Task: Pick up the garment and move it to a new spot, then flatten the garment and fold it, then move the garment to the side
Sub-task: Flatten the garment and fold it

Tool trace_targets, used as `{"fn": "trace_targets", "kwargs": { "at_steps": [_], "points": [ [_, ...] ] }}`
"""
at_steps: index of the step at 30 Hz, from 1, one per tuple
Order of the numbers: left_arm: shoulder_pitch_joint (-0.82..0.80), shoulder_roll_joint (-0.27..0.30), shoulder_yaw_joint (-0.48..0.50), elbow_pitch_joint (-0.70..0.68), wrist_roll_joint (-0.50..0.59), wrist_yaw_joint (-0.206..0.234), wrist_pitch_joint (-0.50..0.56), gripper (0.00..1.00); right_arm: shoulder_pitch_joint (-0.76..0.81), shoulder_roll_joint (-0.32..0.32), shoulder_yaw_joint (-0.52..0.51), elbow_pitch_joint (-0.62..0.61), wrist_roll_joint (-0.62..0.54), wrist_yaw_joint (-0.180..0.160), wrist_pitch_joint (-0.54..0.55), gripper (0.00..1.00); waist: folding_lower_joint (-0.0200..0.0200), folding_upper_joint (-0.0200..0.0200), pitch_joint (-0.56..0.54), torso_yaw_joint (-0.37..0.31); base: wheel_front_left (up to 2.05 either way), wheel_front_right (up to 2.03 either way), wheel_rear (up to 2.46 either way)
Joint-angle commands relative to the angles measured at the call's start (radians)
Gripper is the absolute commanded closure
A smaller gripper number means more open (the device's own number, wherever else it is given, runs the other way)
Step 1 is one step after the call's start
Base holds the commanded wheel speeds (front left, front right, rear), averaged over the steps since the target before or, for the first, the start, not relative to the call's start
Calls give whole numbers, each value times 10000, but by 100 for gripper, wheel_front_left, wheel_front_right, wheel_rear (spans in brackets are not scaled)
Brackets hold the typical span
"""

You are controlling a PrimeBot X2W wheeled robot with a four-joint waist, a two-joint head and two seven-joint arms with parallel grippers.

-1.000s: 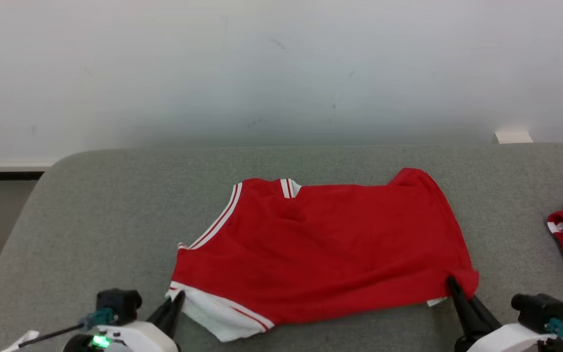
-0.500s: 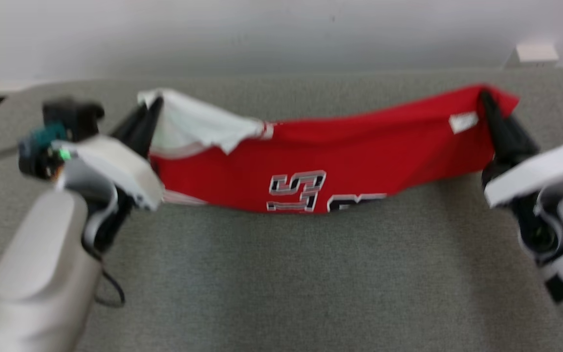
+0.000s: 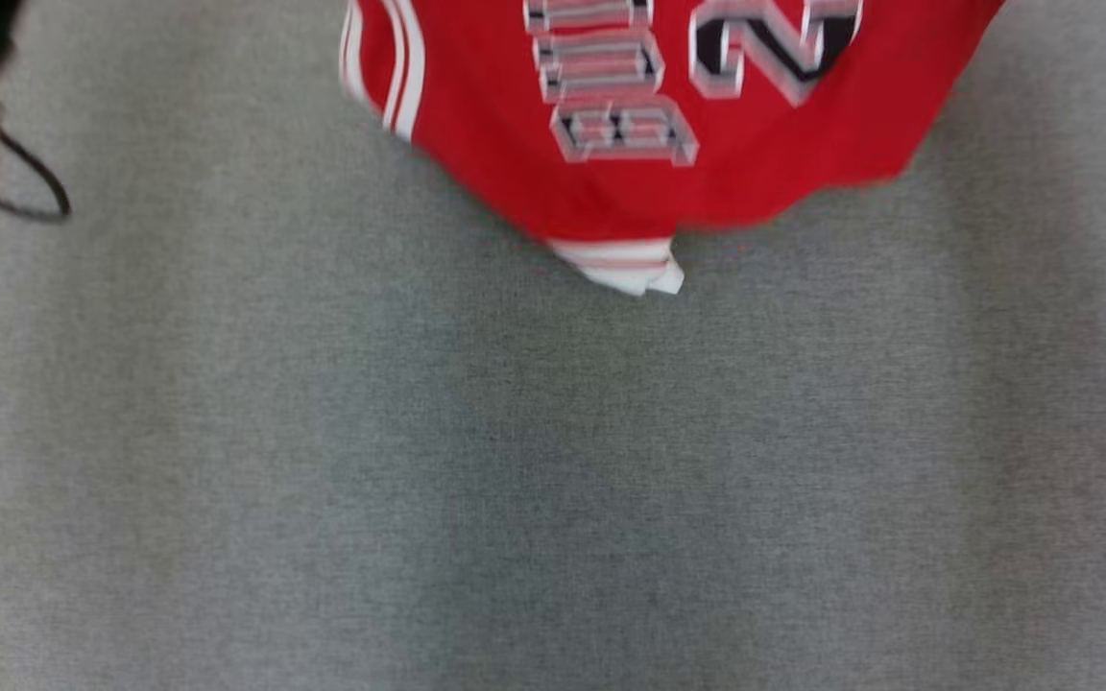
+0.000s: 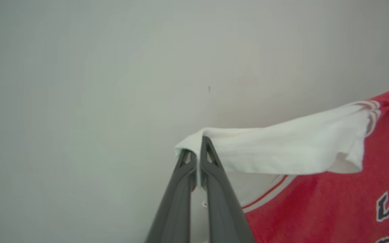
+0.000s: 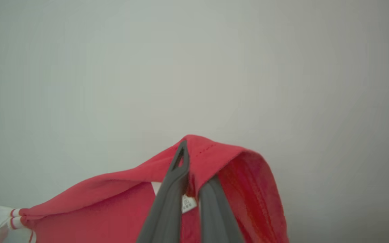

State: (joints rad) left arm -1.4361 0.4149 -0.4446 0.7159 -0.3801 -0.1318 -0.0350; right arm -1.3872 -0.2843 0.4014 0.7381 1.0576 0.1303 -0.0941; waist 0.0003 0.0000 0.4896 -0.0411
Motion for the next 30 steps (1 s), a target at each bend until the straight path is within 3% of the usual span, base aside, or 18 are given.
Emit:
{"fn": "trace_targets", "kwargs": {
  "at_steps": [1,10,17,24,30],
  "points": [
    [-490,-88,-6,336,-66,26,-213,100,-541,-74,-1,204,-12,2,-161,100,-3,0,216,77,0,0,0],
    [-2952,-519,-63,2074,134,46,-865,100,-2642,-113,484,1219,-131,2,-511,100,-3,0,-94,136,0,0,0],
    [-3851,-832,-146,2976,-187,35,-885,100,-3167,-372,679,1668,190,2,-588,100,-3,0,-426,240,0,0,0],
    [-2926,-1042,-750,3257,-956,28,-839,100,-2209,-593,1131,1841,557,0,-435,100,-3,0,-476,373,0,0,0],
    [-1266,-784,-1989,2928,-1968,27,-229,100,-364,-654,1933,1435,1124,2,-79,100,-3,0,-1149,466,0,0,0]
  ]
}}
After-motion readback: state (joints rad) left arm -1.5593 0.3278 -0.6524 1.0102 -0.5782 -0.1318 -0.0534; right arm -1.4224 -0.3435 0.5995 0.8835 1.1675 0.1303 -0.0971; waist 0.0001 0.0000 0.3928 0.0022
